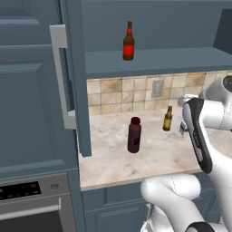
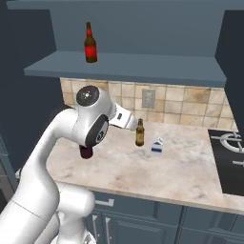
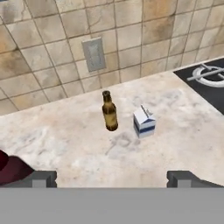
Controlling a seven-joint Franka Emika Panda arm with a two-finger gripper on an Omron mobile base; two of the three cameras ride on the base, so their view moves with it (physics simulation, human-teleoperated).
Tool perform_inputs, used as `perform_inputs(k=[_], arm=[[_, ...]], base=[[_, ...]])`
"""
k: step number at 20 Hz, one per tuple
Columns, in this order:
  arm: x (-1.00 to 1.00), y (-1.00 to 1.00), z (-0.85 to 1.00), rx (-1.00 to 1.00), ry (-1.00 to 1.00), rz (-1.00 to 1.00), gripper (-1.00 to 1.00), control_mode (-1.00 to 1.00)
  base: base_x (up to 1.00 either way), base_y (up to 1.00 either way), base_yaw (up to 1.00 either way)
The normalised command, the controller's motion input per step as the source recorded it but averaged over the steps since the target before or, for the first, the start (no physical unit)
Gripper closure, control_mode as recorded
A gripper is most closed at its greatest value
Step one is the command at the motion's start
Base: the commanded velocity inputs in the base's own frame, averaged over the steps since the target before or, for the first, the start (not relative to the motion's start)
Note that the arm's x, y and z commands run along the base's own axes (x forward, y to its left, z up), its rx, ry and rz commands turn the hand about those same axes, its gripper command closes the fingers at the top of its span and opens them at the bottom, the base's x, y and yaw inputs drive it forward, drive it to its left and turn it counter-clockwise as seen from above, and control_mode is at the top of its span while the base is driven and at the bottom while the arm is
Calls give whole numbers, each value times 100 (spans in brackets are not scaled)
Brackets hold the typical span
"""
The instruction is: Sort all alcoholic drinks to one cabinet, and non-alcoholic drinks to the other.
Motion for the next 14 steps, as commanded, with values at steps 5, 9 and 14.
perform_inputs(k=[5,9,14], arm=[[65,-30,-86,6,16,12,-100,-100],[81,-1,-44,0,10,18,-100,-100],[69,0,-16,-4,8,13,-100,-100]], base=[[0,0,0],[0,0,0],[0,0,0]])
